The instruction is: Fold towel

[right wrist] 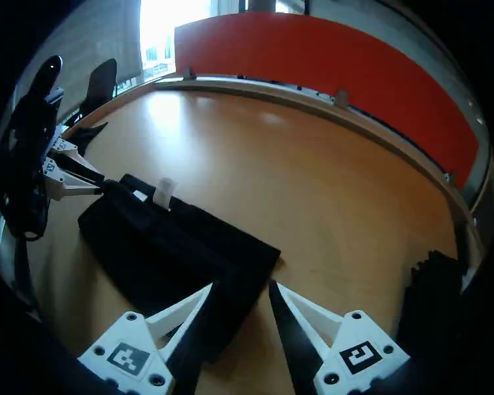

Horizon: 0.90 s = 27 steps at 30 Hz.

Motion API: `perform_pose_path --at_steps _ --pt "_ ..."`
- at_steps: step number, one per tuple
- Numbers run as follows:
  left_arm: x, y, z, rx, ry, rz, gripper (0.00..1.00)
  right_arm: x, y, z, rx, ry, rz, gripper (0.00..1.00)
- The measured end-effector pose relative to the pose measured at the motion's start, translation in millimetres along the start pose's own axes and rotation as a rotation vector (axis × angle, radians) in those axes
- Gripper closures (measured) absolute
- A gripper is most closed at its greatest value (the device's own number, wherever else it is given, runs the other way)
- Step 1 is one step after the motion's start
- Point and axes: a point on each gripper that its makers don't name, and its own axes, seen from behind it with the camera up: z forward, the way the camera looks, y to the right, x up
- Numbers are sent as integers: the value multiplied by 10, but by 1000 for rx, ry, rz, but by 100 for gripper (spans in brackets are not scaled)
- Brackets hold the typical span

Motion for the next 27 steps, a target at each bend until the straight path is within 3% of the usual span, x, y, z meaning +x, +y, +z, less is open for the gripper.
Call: perform_pose_path --at_steps 3,5,7,9,15,27 --pt "1 -41 5 15 -1 3 68 7 30 9 -6 1 -3 36" --pt "12 -76 8 27 3 6 61 16 52 14 -12 3 -5 33" --pt "23 -102 11 36 4 8 38 27 73 18 -18 5 -6 29" --pt "33 -117 13 40 4 10 31 40 92 22 -23 6 -6 18" --pt "68 -163 2 52 12 -6 31 106 151 33 -46 16 -6 3" --pt "100 -187 -11 57 24 -36 31 136 113 -4 -43 27 -3 3"
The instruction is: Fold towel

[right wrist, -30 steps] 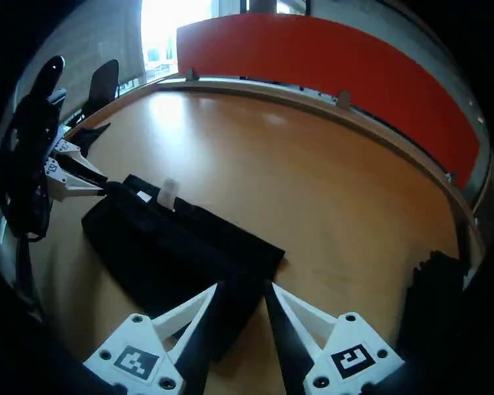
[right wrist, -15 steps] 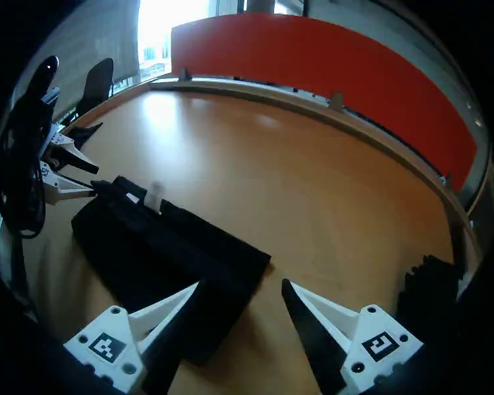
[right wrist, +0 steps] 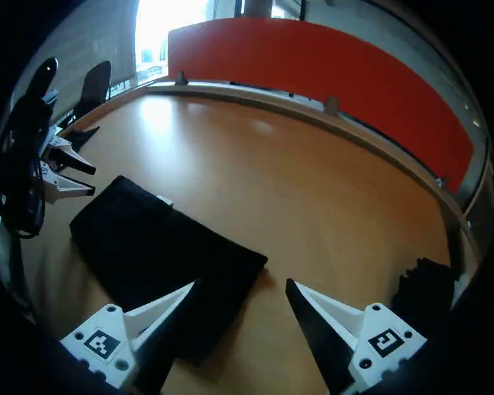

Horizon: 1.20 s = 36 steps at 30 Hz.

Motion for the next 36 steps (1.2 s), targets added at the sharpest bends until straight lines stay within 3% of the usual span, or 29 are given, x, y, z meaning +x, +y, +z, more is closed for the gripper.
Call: perform_pose_path --at_steps 12,36 --pt "-81 26 -105 1 1 -25 31 -47 -48 -85 5 2 0 3" --pt "-409 193 -452 1 1 -85 31 -220 -272 -459 20 20 7 3"
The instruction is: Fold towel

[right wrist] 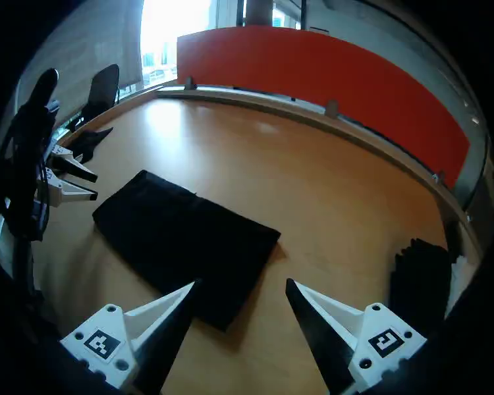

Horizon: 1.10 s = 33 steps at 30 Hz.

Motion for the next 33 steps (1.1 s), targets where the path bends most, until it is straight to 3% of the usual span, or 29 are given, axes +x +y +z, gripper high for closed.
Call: perform_pose_path --at_steps 19,33 --pt "-194 -139 -289 73 14 -97 31 -32 -8 -38 35 -1 -42 3" --pt "-440 -286 -490 137 1 -159 31 -197 -15 -28 77 -46 -96 3"
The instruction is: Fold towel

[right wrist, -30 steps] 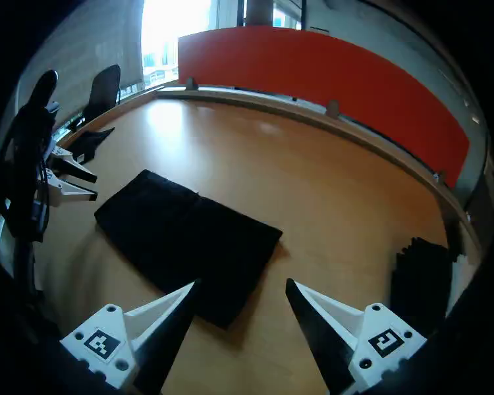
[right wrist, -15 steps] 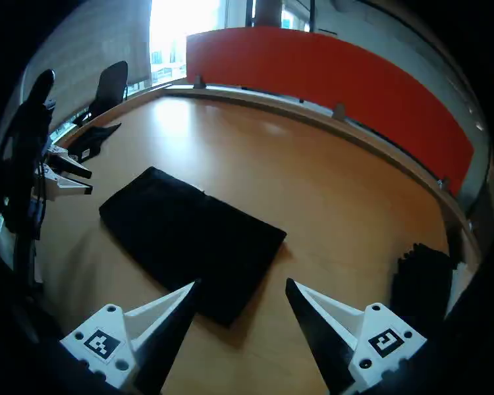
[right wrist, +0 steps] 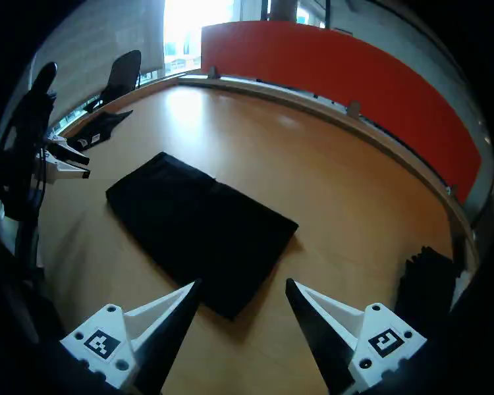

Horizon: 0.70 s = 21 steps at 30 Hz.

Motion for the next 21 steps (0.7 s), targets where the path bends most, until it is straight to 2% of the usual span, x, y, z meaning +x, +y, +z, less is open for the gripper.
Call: perform_pose_path --at_steps 7,17,21 --pt "-116 -60 -61 19 -12 -18 31 -133 -31 19 23 -32 -14 4" --pt "-187 -98 -110 26 -17 -37 31 -312 -79 16 58 -73 -30 17" --pt "-193 -106 -113 27 -19 -38 31 -349 -85 8 68 -83 -39 27"
